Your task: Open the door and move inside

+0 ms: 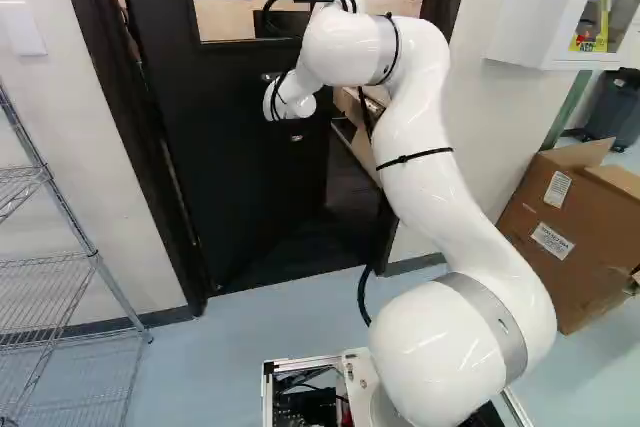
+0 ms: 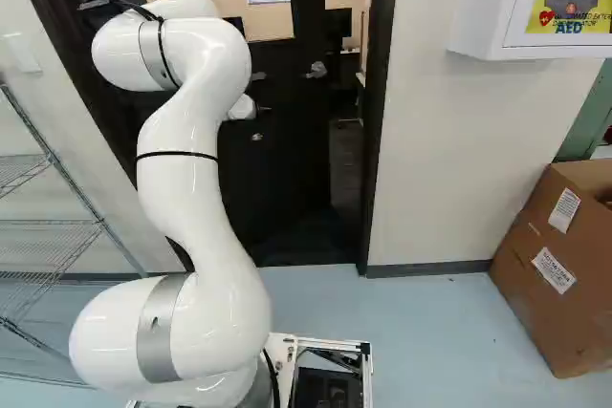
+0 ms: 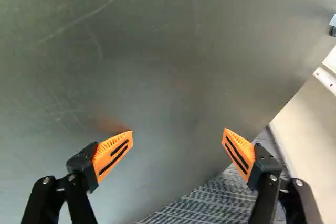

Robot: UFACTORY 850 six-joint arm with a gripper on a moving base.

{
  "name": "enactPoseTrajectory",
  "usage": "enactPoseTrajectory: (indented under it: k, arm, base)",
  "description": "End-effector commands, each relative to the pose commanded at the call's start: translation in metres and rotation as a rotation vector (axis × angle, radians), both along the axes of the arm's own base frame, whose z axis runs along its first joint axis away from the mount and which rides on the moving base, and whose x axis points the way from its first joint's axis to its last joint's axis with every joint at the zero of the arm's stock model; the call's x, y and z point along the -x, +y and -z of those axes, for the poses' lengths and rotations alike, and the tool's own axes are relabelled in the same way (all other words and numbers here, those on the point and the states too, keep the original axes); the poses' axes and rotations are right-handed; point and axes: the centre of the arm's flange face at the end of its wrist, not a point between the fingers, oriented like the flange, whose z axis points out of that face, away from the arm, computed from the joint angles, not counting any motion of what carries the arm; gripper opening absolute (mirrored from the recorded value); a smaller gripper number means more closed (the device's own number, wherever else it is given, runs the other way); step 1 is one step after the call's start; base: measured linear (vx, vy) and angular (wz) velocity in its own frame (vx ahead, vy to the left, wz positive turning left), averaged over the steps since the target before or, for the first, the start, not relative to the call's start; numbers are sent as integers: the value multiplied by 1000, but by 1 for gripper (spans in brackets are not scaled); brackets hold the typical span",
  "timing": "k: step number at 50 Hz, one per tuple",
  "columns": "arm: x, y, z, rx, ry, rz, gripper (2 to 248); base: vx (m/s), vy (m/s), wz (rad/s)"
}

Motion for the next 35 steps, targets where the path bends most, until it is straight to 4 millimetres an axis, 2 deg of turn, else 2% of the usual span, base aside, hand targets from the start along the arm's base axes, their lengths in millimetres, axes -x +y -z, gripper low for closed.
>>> enactPoseTrajectory:
  k: [20, 35]
  arm:
    - [-12, 32, 4, -3, -22, -39, 247]
    - [1, 20, 1, 2, -5, -29, 247]
  base:
    - [0, 0, 0]
    - [0, 0, 0]
